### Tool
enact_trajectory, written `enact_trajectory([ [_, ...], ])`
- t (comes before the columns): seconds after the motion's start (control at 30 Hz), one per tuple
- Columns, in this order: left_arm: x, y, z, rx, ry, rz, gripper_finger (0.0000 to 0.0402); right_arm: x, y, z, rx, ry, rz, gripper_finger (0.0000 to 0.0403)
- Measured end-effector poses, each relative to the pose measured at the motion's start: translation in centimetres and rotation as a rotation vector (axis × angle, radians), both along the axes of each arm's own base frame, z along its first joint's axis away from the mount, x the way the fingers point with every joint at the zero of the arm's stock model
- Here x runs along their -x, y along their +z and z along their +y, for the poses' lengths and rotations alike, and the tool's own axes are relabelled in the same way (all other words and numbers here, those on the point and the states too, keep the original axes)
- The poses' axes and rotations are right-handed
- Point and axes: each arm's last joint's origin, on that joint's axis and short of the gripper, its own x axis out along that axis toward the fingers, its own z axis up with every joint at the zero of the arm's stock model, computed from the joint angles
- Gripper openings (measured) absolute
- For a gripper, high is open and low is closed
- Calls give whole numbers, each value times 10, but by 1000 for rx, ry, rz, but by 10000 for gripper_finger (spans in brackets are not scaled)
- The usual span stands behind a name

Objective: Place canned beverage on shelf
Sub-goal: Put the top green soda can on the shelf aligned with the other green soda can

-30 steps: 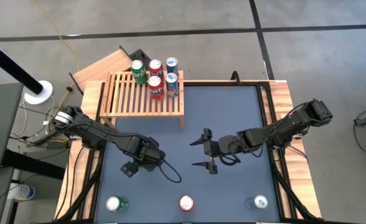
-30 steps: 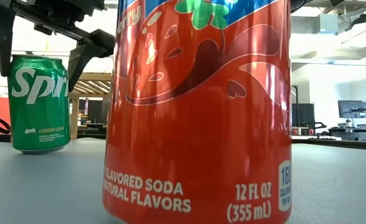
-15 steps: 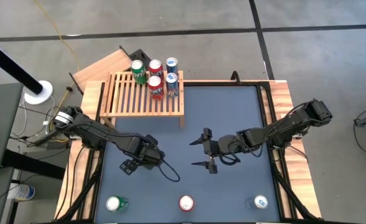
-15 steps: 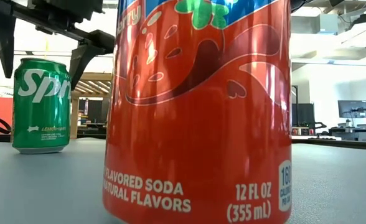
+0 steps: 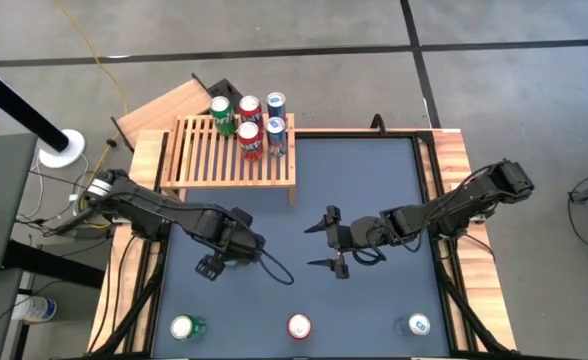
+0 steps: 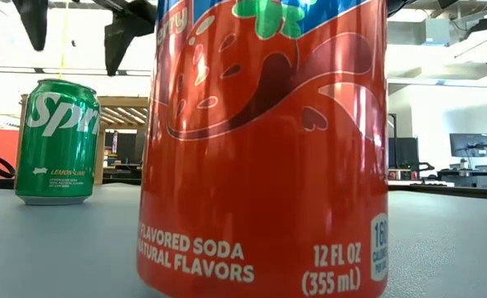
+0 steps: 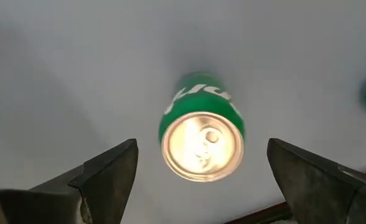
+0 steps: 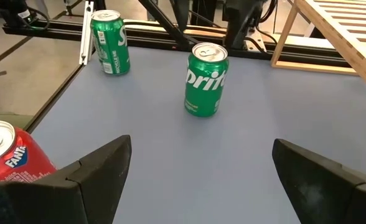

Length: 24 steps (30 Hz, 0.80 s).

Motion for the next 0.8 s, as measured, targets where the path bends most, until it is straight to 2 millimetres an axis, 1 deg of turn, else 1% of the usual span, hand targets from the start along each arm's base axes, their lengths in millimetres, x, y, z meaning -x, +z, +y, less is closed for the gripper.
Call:
enact_trajectory([
  [0.07, 4, 6, 1, 32, 88, -14, 343, 0, 0, 0, 0, 0, 0, 380],
  [0.17, 18, 15, -2, 70, 164, -64, 343, 0, 0, 0, 5, 2, 3, 380],
  [0.27, 35, 29, -5, 87, 194, -188, 343, 0, -1, 0, 25, 10, 9, 380],
  [0.33, 50, 41, -6, 83, 230, -304, 343, 0, -1, 0, 26, 10, 9, 380],
  [0.4, 63, 51, -8, 100, 270, -460, 343, 0, -1, 0, 28, 10, 9, 380],
  [0.5, 83, 57, -12, 139, 330, -677, 343, 0, -1, 0, 28, 10, 9, 380],
  [0.57, 93, 52, -17, 175, 354, -786, 343, 1, -1, 1, 28, 12, 9, 380],
  [0.67, 105, 33, -24, 184, 409, -881, 343, 1, -1, 1, 28, 12, 9, 380],
  [0.8, 115, 4, -28, 187, 533, -877, 343, 1, -1, 1, 28, 12, 9, 380],
])
